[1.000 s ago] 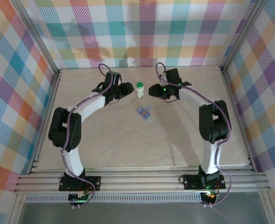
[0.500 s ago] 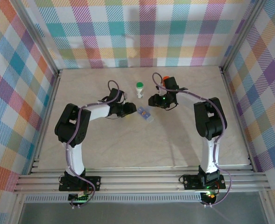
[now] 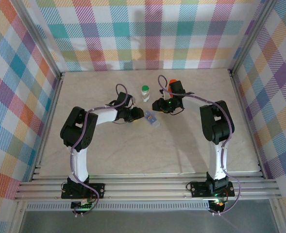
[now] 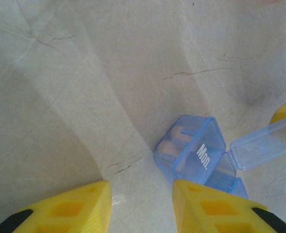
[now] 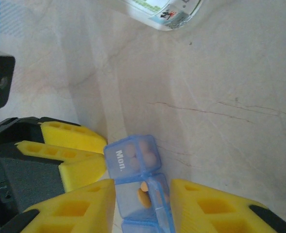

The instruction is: Sort the pills into containers

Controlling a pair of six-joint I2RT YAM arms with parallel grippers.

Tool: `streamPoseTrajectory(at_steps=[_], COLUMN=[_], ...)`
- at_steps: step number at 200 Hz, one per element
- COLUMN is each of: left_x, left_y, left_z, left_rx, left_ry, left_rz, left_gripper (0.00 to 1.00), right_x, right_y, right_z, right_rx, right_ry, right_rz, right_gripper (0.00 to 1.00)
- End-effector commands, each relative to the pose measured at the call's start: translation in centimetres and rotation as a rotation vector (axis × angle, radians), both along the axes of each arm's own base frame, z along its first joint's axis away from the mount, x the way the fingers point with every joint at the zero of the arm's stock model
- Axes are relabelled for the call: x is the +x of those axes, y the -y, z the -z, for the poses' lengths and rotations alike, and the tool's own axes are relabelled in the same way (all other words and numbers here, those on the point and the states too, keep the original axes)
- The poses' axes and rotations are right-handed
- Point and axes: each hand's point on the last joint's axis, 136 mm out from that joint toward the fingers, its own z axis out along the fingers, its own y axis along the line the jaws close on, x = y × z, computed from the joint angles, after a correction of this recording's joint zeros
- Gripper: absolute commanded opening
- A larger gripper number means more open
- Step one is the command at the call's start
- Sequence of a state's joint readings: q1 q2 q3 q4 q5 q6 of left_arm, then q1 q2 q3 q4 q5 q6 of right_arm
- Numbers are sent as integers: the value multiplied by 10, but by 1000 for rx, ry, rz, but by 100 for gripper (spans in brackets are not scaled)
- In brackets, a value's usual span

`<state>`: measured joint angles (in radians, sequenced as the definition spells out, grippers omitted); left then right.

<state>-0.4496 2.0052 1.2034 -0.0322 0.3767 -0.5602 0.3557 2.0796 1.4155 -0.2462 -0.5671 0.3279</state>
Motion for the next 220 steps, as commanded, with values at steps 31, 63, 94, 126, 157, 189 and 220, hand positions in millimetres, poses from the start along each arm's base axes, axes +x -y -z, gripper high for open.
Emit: streamPoseTrajectory(at_steps=[31, 63, 94, 126, 157, 189, 220], left_x=[1, 3, 5, 6, 7, 8, 9], left_y=[7, 9, 9, 7, 7, 7, 8], left_z=[14, 13, 14, 15, 12, 9, 7], left_rx=[1, -5, 2, 14, 17, 23, 21], left_ry=[-18, -20, -21, -22, -19, -13, -10], left_rz=[-6, -8, -14, -21, -20, -17, -12], left_gripper=[38, 38, 38, 38, 38, 38, 38], right_x=[-13, -17, -21, -22, -19, -11, 6], right_y=[-16, -20, -25, -27, -22, -15, 21], right_z=[-23, -32, -40, -41, -46, -47, -43], right_rx=[57, 64, 91, 97, 73, 47, -70], right_ry=[10, 13, 0, -18, -4, -9, 16], right_rz=[-56, -61, -63, -57, -35, -7, 116], right_gripper=[34, 34, 35, 34, 33, 28, 29])
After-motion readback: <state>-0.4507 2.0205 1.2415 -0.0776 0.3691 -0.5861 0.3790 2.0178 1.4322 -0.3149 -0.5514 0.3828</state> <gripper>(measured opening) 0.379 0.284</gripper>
